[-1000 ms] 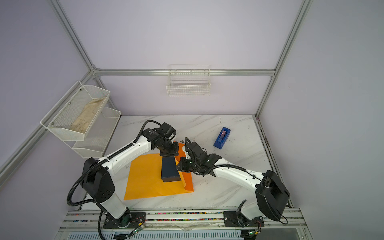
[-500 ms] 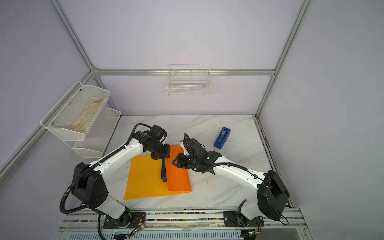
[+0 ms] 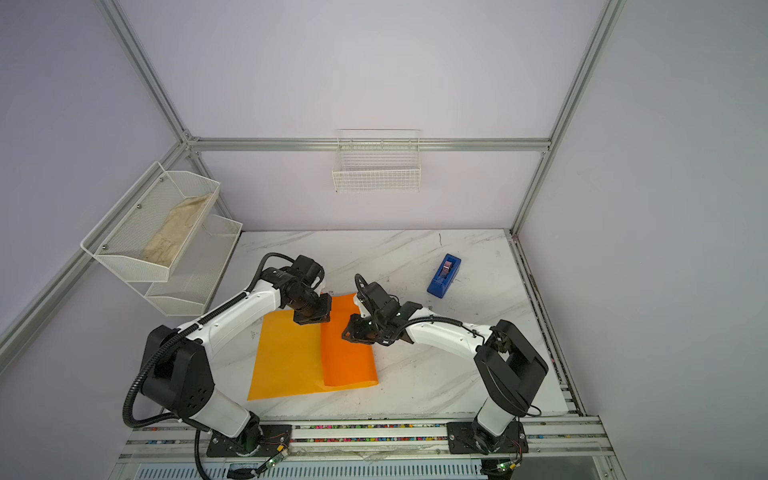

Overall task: Wrap the gift box in paper
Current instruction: 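Fold the paper flap over the box top with both grippers pressing it down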

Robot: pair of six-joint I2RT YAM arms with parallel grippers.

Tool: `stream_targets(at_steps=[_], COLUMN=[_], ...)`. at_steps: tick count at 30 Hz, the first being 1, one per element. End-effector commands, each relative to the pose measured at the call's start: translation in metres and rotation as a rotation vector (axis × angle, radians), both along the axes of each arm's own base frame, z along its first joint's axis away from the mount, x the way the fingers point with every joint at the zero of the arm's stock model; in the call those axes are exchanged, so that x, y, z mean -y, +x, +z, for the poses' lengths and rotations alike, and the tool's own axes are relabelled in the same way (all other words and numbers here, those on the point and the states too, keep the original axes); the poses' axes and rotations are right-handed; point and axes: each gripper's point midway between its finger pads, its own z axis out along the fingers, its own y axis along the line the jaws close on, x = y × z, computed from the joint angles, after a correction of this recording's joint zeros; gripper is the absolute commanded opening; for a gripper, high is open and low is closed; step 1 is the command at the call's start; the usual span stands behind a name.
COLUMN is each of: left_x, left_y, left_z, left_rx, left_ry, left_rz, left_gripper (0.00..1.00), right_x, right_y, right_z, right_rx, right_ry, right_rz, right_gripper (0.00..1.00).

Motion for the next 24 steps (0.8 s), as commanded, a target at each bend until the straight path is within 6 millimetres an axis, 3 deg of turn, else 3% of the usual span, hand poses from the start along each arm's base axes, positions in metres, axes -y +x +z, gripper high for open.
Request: stream_targets(at_steps=[1,6,9,11,14,18,24], left_x=[-0.005,-0.004,-0.012,-0.021,-0.035,-0.033,-0.014], left_y=[0.003,0.002,-0.003,-0.008,-0.017,-0.034,-0.051], left_z=[-0.011,-0.018,-0.015,-0.010,-0.002,-0.002,-0.027], left_rx=[-0.001,-0.024,-0.015,-0.002,0.019,0.006,-0.046], left_ry=[0.020,0.019,0.039,0.060,0.060,-0.016,-0.169], left_rz=[-0.025,-0.032,-0.009,0.020,0.077,0.109,0.118], left_gripper=[0.02,0.06,0.19,0.33,0.44,0.50,0.51], right_x=[-0.012,-0.008,-0.006,-0.005,-0.006,-0.006,-0.004], right_y=[0.001,0.001,0.000,-0.001,-0.001,-0.003,-0.006], right_z=[0.009,-0.013,-0.023,-0.025,-0.025,-0.028,-0.030], right_rx=[0.022,-0.011,-0.022,-0.025,-0.027,-0.035,-0.041], right_ry=[0.038,-0.020,-0.045,-0.049,-0.045,-0.043,-0.047], right_rz=[0.035,0.027,0.027,0.028,0.030,0.039,0.045], right_gripper=[0.29,0.27,0.26,0.26,0.26,0.26,0.25])
